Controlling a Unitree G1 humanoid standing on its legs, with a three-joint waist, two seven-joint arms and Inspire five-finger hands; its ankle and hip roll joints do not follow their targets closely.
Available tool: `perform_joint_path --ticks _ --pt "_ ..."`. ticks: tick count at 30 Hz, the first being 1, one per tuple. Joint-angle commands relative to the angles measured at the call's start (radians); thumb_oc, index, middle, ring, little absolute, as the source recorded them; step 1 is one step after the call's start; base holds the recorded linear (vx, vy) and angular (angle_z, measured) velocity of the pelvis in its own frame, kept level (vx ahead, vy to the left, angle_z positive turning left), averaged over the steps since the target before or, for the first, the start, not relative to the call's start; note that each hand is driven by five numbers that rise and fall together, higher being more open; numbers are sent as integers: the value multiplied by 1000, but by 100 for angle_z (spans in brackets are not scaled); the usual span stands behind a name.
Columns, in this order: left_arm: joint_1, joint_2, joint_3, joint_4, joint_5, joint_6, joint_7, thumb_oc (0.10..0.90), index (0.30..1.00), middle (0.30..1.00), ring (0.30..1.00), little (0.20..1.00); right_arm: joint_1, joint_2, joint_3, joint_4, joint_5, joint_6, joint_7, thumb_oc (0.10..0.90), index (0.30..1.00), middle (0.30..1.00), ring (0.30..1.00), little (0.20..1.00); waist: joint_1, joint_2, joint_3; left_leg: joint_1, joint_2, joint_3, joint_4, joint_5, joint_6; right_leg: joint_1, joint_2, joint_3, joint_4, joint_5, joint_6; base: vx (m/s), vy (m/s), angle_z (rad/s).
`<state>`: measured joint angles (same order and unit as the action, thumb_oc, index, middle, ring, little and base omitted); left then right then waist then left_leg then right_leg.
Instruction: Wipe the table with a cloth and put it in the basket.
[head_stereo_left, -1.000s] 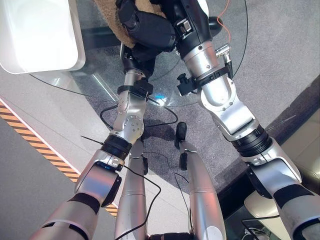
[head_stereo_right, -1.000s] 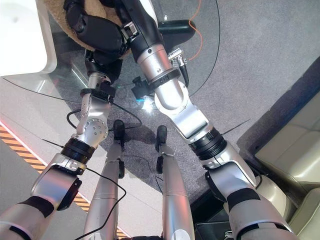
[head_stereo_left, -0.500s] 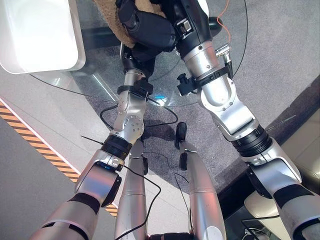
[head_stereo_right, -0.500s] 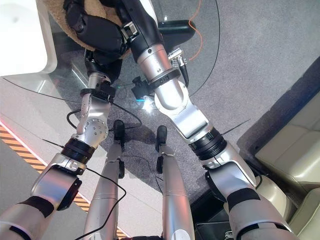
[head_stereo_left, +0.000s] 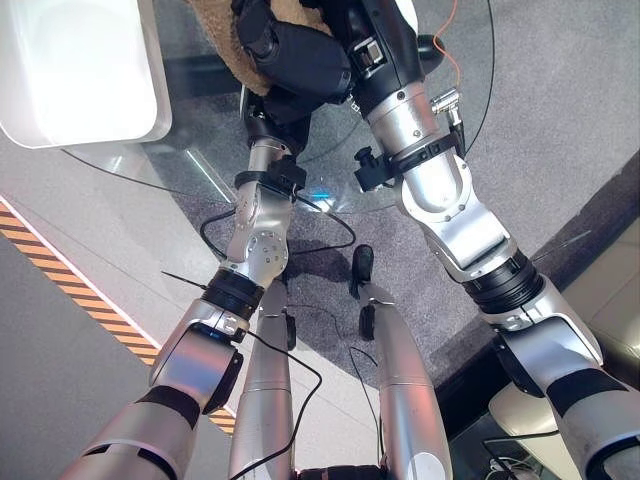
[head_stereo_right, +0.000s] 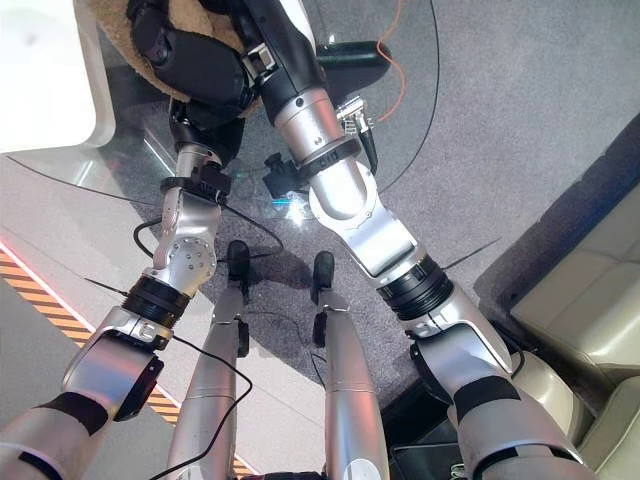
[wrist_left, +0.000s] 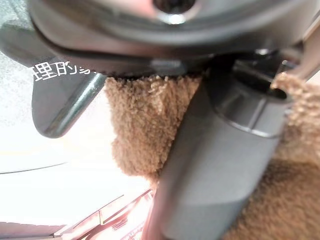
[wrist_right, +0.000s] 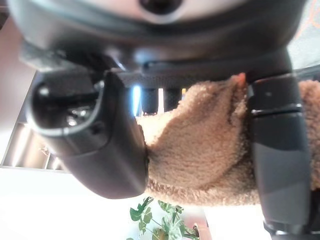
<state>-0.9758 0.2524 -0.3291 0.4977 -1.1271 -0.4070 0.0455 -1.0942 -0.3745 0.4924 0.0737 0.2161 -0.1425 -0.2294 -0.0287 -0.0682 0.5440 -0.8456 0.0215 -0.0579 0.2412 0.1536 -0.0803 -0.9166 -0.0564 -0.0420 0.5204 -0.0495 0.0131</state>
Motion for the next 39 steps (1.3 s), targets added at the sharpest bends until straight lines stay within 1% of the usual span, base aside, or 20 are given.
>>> perform_joint_path --ticks 1,10,19,39 --pt "-131 -62 4 -93 18 -90 -111 100 300 300 300 200 -92 87 -25 -112 -9 -179 -2 800 900 900 900 900 -8 50 -24 11 -50 39 94 -112 52 75 21 19 -163 49 50 0 0 0" --pt "-132 -56 5 -82 20 -92 -115 100 300 300 300 200 -94 87 -25 -109 -4 -179 1 800 900 900 900 900 -9 51 -24 9 -48 44 97 -113 52 73 19 19 -164 51 51 0 0 0" --pt "-138 -58 6 -76 22 -92 -117 100 300 300 300 200 -90 87 -28 -104 -1 -192 3 800 900 900 900 900 -10 46 -24 15 -46 45 92 -114 51 77 20 17 -166 52 52 0 0 0" --pt "-138 -46 13 -62 28 -105 -116 100 300 300 300 200 -92 85 -33 -89 -12 -200 -9 800 900 900 900 900 -6 48 -24 6 -45 36 92 -112 47 70 22 9 -163 47 49 0 -3 0"
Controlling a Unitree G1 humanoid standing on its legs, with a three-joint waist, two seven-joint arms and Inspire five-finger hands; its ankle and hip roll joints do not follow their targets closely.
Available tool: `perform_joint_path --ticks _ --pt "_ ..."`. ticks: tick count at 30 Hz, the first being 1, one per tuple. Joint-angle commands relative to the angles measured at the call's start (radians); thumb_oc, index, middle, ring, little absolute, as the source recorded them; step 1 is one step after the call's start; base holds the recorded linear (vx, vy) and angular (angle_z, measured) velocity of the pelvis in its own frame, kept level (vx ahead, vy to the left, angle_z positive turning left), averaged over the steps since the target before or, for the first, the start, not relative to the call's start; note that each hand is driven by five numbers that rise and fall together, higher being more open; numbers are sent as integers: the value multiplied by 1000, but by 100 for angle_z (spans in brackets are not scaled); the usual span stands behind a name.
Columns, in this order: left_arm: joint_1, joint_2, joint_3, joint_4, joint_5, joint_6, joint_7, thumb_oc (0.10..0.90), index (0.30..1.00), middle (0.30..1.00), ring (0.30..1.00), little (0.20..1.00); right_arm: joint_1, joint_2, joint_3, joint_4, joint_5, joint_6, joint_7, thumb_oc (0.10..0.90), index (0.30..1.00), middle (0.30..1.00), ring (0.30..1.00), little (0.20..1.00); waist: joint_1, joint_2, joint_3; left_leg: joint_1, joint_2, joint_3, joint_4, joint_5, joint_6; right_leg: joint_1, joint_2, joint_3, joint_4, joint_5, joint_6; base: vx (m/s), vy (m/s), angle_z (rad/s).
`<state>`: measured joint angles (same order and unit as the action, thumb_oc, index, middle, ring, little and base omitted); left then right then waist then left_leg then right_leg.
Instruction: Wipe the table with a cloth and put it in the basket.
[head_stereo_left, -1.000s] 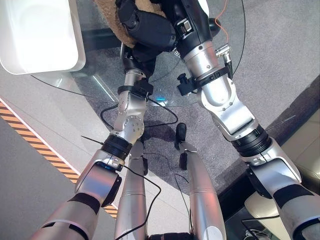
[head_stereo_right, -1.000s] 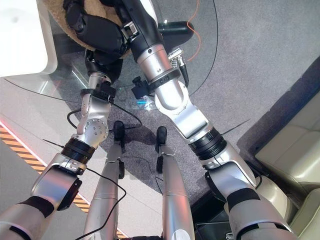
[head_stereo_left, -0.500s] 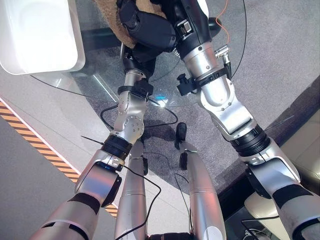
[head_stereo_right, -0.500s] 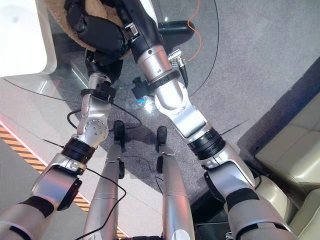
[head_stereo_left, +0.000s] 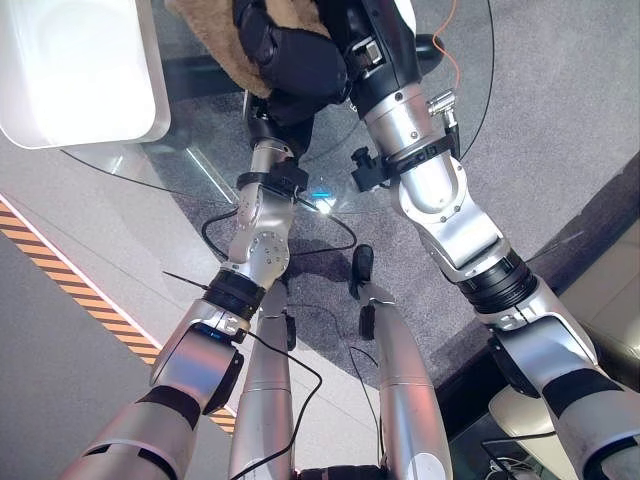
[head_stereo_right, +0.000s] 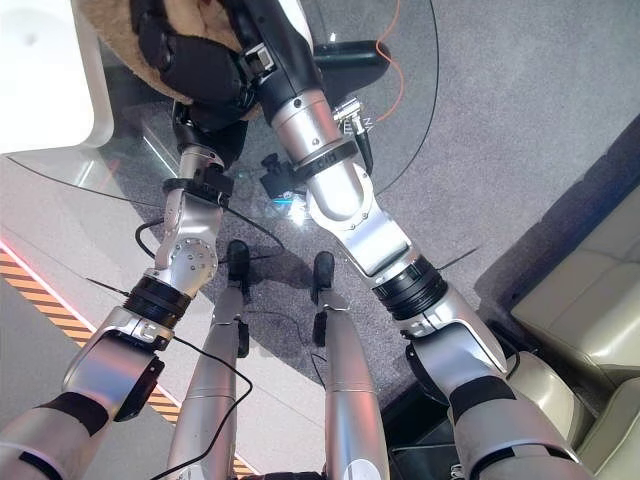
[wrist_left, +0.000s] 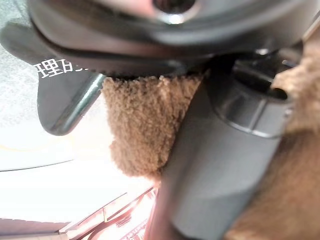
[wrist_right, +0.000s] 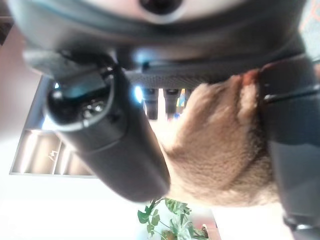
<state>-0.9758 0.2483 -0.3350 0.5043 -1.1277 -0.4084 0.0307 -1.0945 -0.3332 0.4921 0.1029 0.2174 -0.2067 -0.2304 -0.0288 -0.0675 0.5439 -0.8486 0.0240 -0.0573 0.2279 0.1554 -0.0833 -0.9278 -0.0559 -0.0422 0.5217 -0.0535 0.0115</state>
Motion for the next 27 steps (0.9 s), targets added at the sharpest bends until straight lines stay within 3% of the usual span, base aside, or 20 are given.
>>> perform_joint_path --ticks 1,12,27 --pt "-139 -40 20 -66 32 -105 -101 100 300 300 300 200 -93 43 -33 -116 -18 -136 -10 800 900 900 900 900 -5 47 -24 9 -47 35 105 -113 50 83 21 9 -165 50 50 0 0 0" --pt "-152 -21 29 -54 39 -102 -93 100 300 300 300 200 -112 15 -30 -98 -76 -110 -35 800 900 900 900 900 -4 47 -24 7 -47 33 110 -114 48 84 20 7 -163 48 47 0 0 0" --pt "-171 30 42 -5 47 -104 -77 100 300 300 300 200 -137 -17 -39 -61 -110 -137 -101 800 900 900 900 900 0 45 -24 15 -45 33 111 -120 46 90 21 4 -163 46 47 0 0 0"
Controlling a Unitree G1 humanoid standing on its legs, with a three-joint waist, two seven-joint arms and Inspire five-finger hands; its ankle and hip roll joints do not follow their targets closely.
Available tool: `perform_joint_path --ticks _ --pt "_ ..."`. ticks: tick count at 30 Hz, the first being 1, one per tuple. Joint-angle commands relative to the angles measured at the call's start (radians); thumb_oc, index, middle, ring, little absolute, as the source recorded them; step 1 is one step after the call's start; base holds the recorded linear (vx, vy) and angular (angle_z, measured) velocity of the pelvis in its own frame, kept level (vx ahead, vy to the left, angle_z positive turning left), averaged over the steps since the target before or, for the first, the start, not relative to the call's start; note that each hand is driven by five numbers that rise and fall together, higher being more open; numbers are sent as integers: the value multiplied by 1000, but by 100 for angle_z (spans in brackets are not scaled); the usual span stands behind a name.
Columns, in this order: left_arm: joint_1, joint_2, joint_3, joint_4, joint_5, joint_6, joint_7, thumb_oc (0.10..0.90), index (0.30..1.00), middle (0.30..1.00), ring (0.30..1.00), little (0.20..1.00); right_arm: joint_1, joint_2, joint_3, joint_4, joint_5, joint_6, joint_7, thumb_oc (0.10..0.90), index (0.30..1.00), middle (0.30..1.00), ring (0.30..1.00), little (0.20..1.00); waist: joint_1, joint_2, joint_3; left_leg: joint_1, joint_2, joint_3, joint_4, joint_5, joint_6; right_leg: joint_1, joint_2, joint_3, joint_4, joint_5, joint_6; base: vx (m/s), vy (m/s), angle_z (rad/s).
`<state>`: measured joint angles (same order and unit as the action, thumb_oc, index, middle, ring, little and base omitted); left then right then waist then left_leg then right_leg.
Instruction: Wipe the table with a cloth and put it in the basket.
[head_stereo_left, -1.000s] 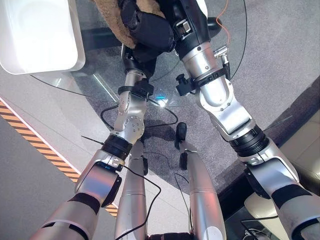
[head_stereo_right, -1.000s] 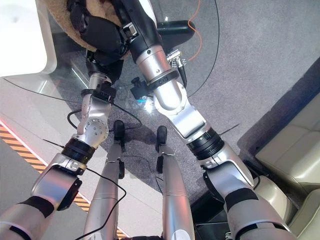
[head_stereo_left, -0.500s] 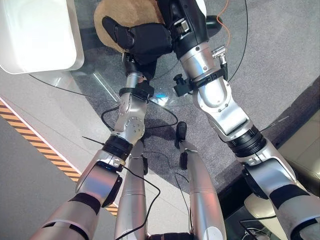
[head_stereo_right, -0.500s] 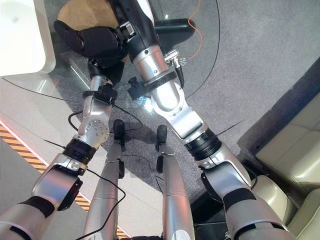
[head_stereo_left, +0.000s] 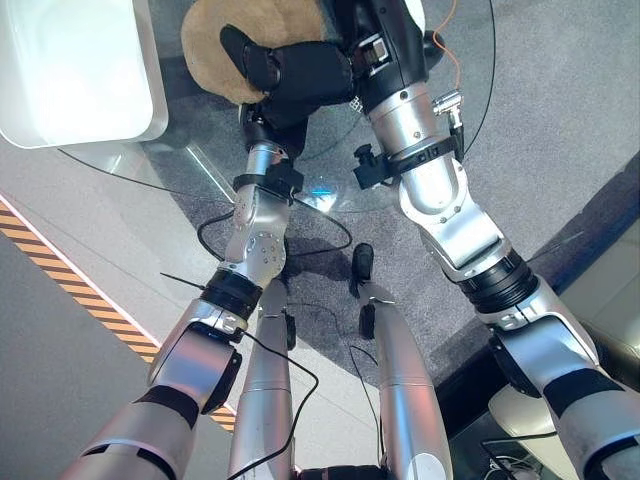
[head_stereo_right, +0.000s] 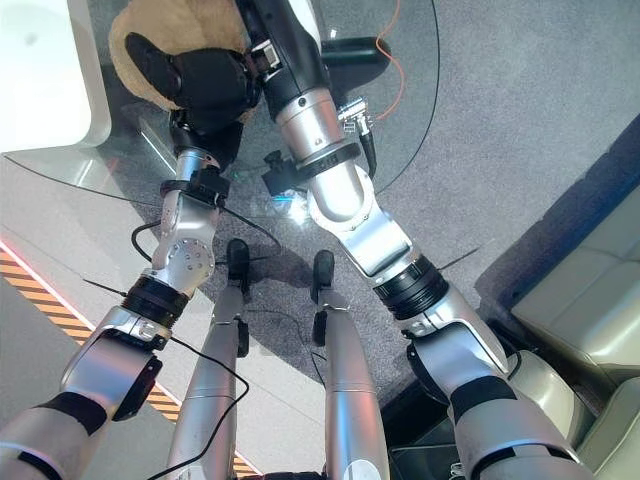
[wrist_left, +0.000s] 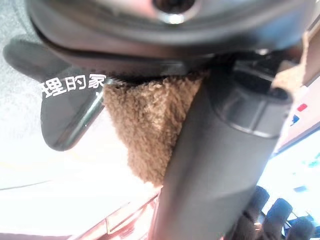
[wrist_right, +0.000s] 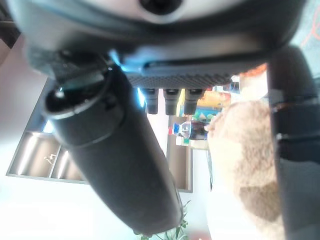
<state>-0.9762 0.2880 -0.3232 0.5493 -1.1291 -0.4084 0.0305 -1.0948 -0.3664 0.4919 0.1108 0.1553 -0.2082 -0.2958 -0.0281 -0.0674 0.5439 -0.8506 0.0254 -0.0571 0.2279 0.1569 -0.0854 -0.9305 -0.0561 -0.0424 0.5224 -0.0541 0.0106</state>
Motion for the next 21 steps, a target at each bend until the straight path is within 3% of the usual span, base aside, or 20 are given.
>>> perform_joint_path --ticks 1,21 --pt "-172 -2 35 -43 45 -102 -78 100 300 300 300 200 -140 12 -40 -64 -55 -140 -41 800 900 900 900 900 0 44 -24 17 -46 31 112 -123 48 94 21 5 -163 46 47 0 0 0" --pt "-203 64 53 20 -5 -115 -88 100 300 300 300 200 -167 -36 -63 -6 -31 -194 -154 800 900 900 900 900 -3 37 -24 37 -36 36 116 -136 44 112 23 4 -162 37 41 0 0 0"
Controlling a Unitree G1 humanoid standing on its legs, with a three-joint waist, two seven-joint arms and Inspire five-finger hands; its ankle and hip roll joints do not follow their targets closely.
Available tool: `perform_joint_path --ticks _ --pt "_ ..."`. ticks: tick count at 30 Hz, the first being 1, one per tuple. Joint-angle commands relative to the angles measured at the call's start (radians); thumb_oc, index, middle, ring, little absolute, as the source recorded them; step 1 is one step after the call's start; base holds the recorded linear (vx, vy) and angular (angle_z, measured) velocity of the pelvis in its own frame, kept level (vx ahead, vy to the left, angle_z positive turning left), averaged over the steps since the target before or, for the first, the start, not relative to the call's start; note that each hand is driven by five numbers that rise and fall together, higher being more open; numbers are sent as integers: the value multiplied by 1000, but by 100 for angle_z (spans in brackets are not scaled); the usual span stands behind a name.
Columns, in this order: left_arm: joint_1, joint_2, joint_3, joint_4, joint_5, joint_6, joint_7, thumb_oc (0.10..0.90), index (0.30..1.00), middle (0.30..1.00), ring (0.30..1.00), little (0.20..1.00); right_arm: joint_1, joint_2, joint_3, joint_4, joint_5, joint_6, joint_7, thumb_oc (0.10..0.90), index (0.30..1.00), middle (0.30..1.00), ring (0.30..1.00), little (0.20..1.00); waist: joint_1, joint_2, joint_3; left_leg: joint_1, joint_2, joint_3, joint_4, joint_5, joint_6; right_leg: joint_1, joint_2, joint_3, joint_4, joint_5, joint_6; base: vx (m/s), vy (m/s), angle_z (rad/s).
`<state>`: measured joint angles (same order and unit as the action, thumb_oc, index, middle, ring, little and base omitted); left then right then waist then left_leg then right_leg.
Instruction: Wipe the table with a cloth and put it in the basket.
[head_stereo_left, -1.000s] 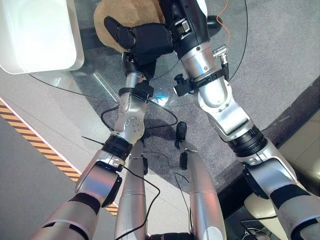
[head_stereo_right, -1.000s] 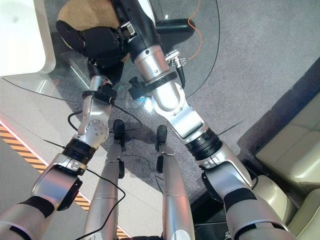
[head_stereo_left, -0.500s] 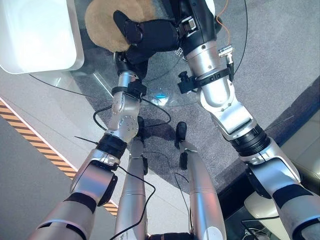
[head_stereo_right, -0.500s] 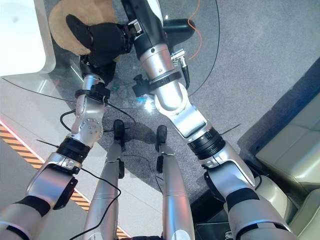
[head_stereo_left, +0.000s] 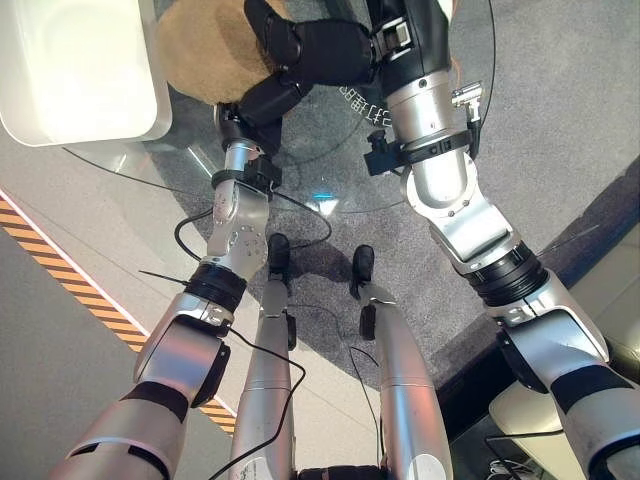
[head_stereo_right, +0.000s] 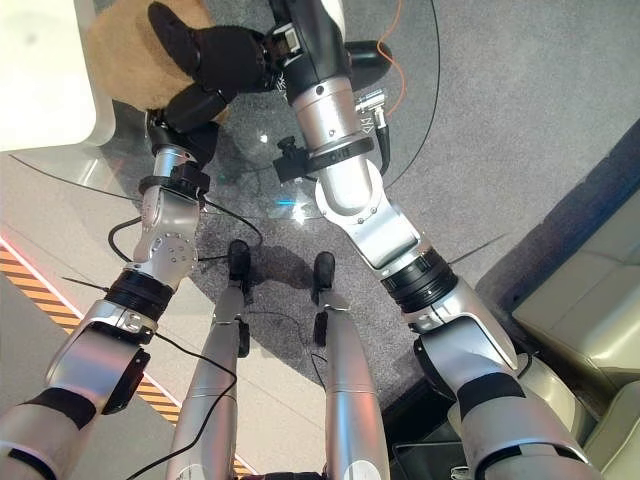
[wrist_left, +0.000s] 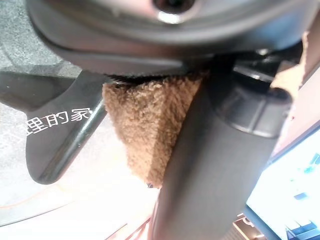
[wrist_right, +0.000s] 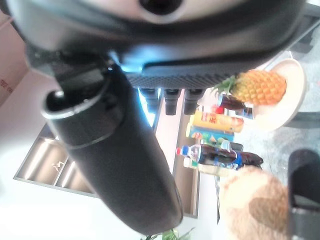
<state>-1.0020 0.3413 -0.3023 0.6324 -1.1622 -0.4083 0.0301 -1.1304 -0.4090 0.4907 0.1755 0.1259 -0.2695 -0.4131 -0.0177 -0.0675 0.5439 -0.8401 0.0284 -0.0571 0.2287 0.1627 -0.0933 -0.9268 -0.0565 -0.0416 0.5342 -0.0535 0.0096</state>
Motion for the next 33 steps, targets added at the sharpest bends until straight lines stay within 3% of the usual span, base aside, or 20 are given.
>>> perform_joint_path --ticks 1,10,14,16,18,24,33 --pt "-176 13 33 -62 27 -115 -87 100 300 300 300 200 -129 4 -64 -68 5 -138 -41 800 900 900 900 900 -14 38 -24 27 -40 35 116 -142 52 109 23 3 -173 36 41 0 0 0" --pt "-184 34 42 -52 22 -123 -89 100 300 300 300 200 -120 -10 -96 -47 26 -129 -95 800 900 900 900 900 -18 44 -24 30 -38 36 114 -145 51 111 20 6 -175 33 41 0 0 0" --pt "-194 55 46 -43 23 -125 -97 100 300 300 300 200 -121 -41 -118 -18 116 -133 -96 800 900 900 900 900 -21 41 -24 30 -37 37 115 -151 49 111 19 6 -178 33 43 -1 -9 0" --pt "-200 80 51 -50 19 -111 -97 100 300 300 300 200 -118 -78 -140 -34 164 -107 -92 800 900 900 900 900 -21 33 -24 29 -32 39 118 -155 47 111 20 4 -175 31 42 -2 -49 1" --pt "-188 135 75 -79 15 -83 -94 100 300 300 300 200 -99 -149 -189 -102 266 -40 -98 800 900 900 900 900 -31 16 -24 31 -18 42 125 -162 45 115 31 11 -162 25 41 0 0 0" --pt "-156 153 102 -120 52 -90 -70 100 300 300 300 200 -29 -199 -290 -169 350 56 -77 800 900 900 900 900 -54 -1 -24 41 -5 50 120 -167 47 122 47 27 -157 18 37 5 14 -4" --pt "-160 171 123 -123 56 -105 -74 100 300 300 300 200 52 -221 -351 -140 386 95 -69 800 900 900 900 900 -72 0 -24 47 4 59 119 -167 46 127 45 39 -158 18 36 8 16 -4"
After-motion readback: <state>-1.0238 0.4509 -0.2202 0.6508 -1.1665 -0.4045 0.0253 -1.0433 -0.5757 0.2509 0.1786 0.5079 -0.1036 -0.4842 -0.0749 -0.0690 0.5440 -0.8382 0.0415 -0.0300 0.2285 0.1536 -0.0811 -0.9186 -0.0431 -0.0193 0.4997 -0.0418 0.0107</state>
